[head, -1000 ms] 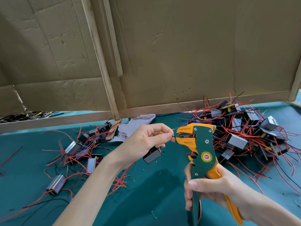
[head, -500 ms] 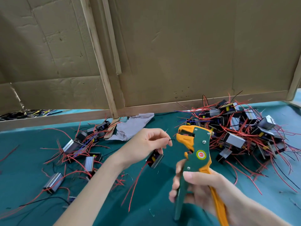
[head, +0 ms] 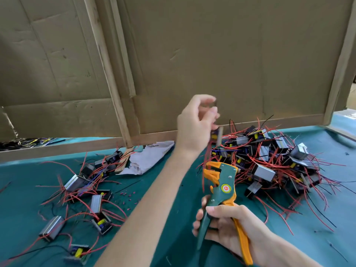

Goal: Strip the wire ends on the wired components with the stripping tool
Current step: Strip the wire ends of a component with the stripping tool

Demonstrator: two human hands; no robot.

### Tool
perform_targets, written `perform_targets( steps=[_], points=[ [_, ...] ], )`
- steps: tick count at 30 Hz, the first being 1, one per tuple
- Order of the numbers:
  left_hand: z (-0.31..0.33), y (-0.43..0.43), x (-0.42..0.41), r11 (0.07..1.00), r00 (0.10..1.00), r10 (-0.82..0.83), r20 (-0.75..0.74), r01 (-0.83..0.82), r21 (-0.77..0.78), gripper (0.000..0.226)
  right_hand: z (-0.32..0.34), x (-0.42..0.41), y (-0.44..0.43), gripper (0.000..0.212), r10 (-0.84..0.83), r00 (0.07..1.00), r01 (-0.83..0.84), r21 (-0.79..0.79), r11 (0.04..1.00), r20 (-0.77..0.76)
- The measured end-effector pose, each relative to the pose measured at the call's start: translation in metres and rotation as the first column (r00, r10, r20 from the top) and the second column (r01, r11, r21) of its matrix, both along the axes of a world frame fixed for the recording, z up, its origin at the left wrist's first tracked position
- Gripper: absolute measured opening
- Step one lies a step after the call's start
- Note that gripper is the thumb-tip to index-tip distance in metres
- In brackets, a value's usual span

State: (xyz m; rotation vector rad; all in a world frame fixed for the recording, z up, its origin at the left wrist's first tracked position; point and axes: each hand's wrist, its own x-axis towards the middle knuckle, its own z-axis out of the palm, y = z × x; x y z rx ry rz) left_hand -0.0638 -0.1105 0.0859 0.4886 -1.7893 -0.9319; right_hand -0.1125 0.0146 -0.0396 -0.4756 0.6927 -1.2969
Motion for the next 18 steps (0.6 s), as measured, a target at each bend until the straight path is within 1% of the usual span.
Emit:
perform_targets(
  steps=[2,4,6,7,8,9,11,14,16,17,18],
  points=[
    [0.004,0.011,-0.034,0.996,0.994,-0.036,-0.103,0.044,0.082,0.019,-0.001,-0.001,0.0,0.044,-0.009,0.999,0.008,0.009,1.0,0.033],
    [0.002,0.023,-0.058,0.966,0.982,-0.12,-0.144,0.149,0.212,0.029,-0.001,-0.002,0.0,0.053,-0.028,0.998,0.027,0.013,1.0,0.053],
    [-0.005,0.032,-0.068,0.913,0.961,-0.273,-0.054,0.276,0.3,0.048,0.0,-0.002,-0.001,0.063,-0.051,0.998,0.051,0.009,0.999,0.043],
    [-0.009,0.033,-0.066,0.887,0.933,-0.361,0.02,0.336,0.318,0.057,0.0,-0.002,-0.001,0.063,-0.054,0.998,0.054,0.003,0.999,0.029],
    [-0.013,0.032,-0.062,0.866,0.9,-0.427,0.094,0.377,0.328,0.062,0.001,-0.002,-0.001,0.059,-0.048,0.999,0.048,-0.009,0.999,0.014],
    [-0.014,0.03,-0.054,0.866,0.881,-0.447,0.153,0.385,0.319,0.062,0.002,-0.002,-0.001,0.051,-0.035,0.999,0.035,-0.027,0.999,-0.004],
    [-0.015,0.021,-0.033,0.905,0.902,-0.386,0.192,0.331,0.267,0.052,0.005,-0.003,0.0,0.035,-0.022,0.998,0.019,-0.054,0.998,-0.05],
    [-0.018,0.004,0.015,0.953,0.955,-0.242,0.17,0.201,0.227,0.039,0.008,-0.005,0.002,0.022,-0.036,0.989,0.024,-0.09,0.996,-0.144],
    [-0.022,-0.012,0.056,0.988,0.96,-0.086,0.265,0.048,0.149,0.033,0.01,-0.008,0.003,0.019,-0.053,0.977,0.03,-0.117,0.993,-0.204],
    [-0.024,-0.02,0.077,0.995,0.938,0.004,0.348,-0.037,0.088,0.03,0.01,-0.008,0.004,0.019,-0.067,0.97,0.038,-0.124,0.992,-0.233],
    [-0.025,-0.028,0.098,0.994,0.896,0.084,0.436,-0.106,0.027,0.028,0.01,-0.01,0.004,0.018,-0.08,0.962,0.047,-0.129,0.99,-0.262]
  ],
)
